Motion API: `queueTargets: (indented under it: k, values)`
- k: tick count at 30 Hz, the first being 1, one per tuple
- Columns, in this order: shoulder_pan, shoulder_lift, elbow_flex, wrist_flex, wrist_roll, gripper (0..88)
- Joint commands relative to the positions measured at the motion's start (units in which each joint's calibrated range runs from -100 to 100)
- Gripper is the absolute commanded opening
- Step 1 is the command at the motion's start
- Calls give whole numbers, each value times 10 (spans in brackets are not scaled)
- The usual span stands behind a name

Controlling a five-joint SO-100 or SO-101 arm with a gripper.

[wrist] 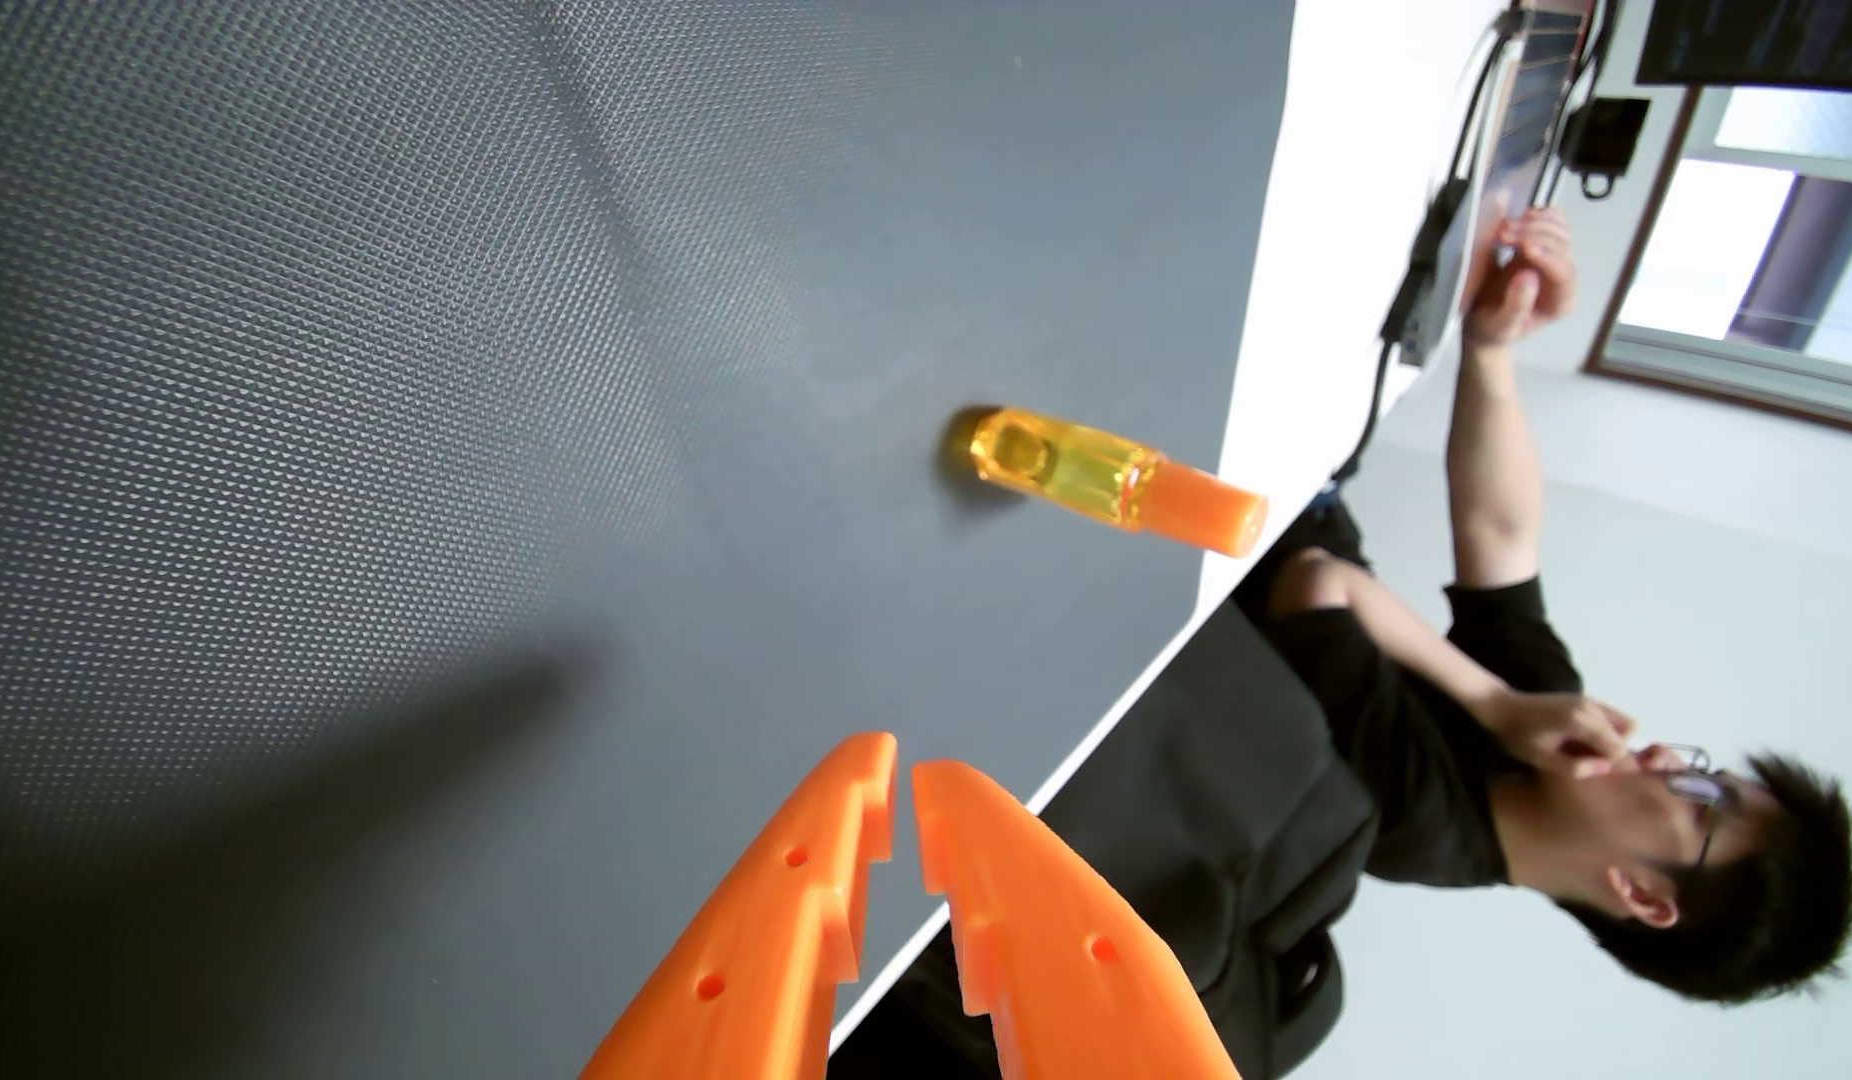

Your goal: Grab the eyedrops

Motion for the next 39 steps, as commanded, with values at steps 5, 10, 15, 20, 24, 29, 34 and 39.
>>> queueTargets:
  k: [5, 10, 15, 20, 24, 29, 34, 39]
  values:
    - [8, -6, -1, -2, 2, 12]
    - [3, -6, -17, -3, -2, 11]
    - [9, -4, -74, 18, 30, 12]
    - [54, 20, -128, 18, 80, 13]
    - [59, 103, -185, 18, 108, 29]
    - [53, 266, -296, 18, 144, 119]
    - [38, 450, -445, 19, 172, 149]
    - [37, 613, -583, 43, 210, 217]
